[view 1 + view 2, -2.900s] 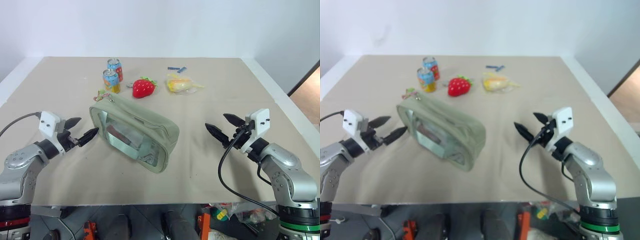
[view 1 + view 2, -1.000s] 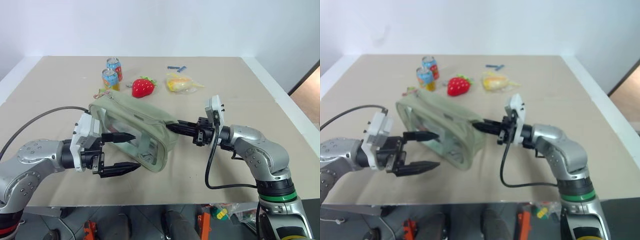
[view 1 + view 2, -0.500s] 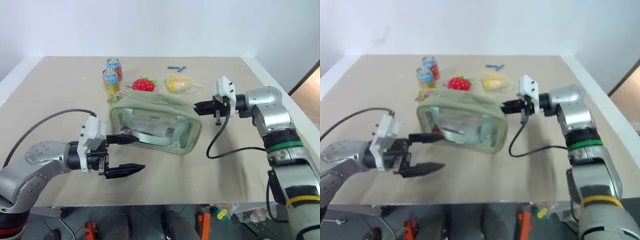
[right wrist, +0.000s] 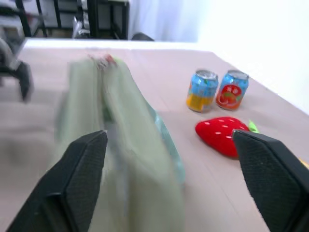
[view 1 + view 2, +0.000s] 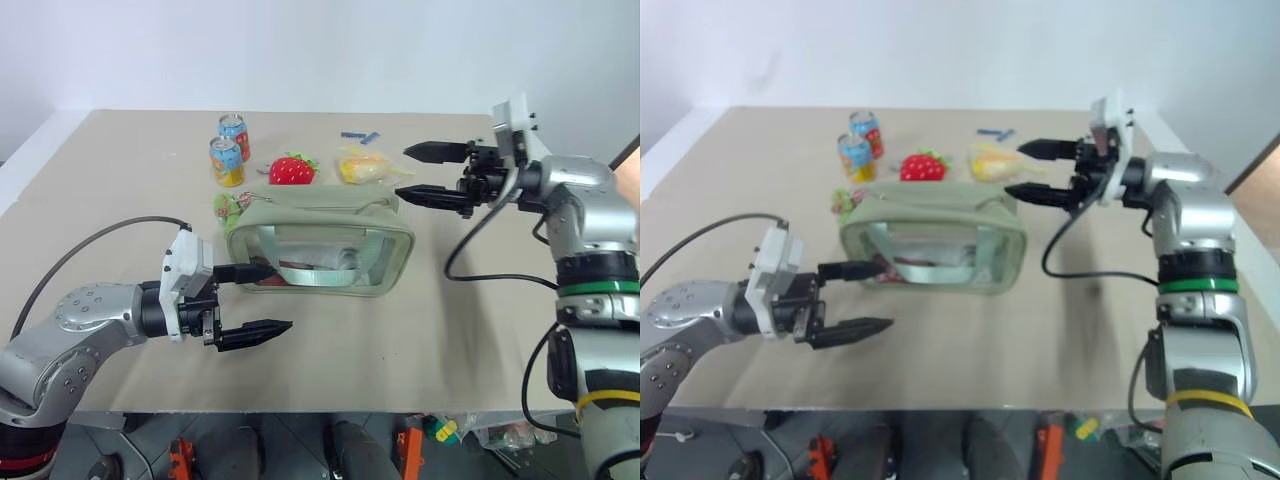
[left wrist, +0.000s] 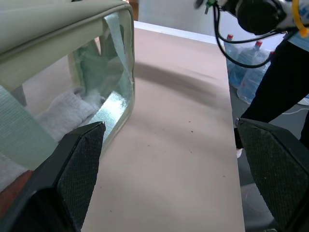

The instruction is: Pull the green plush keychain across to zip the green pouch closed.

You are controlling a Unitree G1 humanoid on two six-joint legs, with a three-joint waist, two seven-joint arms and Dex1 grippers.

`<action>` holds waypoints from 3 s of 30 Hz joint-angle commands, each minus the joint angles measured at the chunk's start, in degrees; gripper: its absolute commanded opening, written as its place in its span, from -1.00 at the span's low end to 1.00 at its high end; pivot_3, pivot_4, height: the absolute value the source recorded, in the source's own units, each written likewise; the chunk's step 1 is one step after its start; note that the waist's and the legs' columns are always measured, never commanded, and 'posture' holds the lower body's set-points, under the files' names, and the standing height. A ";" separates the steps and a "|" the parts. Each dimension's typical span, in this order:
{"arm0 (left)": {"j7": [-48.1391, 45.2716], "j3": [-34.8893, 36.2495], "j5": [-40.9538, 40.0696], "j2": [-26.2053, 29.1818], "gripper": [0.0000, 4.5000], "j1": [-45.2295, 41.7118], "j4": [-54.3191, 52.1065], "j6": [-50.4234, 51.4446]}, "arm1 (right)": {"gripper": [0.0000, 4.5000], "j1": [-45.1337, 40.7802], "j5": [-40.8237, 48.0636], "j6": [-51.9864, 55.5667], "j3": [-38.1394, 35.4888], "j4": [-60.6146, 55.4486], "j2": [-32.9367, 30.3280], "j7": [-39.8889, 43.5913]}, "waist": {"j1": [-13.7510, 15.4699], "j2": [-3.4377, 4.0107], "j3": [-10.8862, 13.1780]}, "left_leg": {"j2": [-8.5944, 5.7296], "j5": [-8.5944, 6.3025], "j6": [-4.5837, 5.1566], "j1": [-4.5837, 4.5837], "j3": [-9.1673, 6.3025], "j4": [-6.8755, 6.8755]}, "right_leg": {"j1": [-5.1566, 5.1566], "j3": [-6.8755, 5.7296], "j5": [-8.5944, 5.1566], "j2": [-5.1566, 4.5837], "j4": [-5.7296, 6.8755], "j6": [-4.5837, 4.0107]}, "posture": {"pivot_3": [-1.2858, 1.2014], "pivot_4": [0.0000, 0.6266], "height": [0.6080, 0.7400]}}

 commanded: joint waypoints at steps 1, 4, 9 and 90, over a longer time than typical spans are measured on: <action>-0.68 0.51 0.07 0.01 1.00 -0.87 0.03 -1.31 | 0.81 5.84 4.47 6.66 -5.41 -13.97 -2.45 -5.93 | -0.01 0.00 0.00 | 0.00 0.00 0.00 0.00 0.00 0.00 | 0.00 0.00 0.00 0.00 0.00 0.00 | 0.03 -0.52 1.00; -0.35 0.55 0.76 -0.72 1.00 -1.92 1.30 -2.16 | 0.81 13.81 7.33 11.48 -8.18 -23.93 -3.39 -9.84 | -0.04 0.00 0.00 | 0.00 0.00 0.00 0.02 -0.01 0.00 | 0.00 0.00 0.00 0.01 0.03 0.01 | 0.03 -0.52 1.00; 1.38 0.67 1.20 -2.89 1.00 -4.28 2.97 -3.00 | 0.81 21.18 6.48 10.21 -5.91 -30.25 -0.44 -14.69 | -0.37 0.00 0.00 | 0.02 0.00 0.00 0.11 0.06 0.08 | 0.05 0.07 0.01 0.03 0.04 0.01 | 0.03 -0.52 1.00; 2.93 -1.25 6.12 -6.63 -0.99 -31.90 25.57 4.63 | -1.00 26.80 2.23 2.28 -1.89 -30.93 -2.92 -17.63 | -0.05 -0.05 0.01 | -0.23 0.04 0.04 -0.07 -0.03 0.20 | 0.07 0.17 0.18 -0.05 0.00 0.33 | 0.03 -0.52 1.00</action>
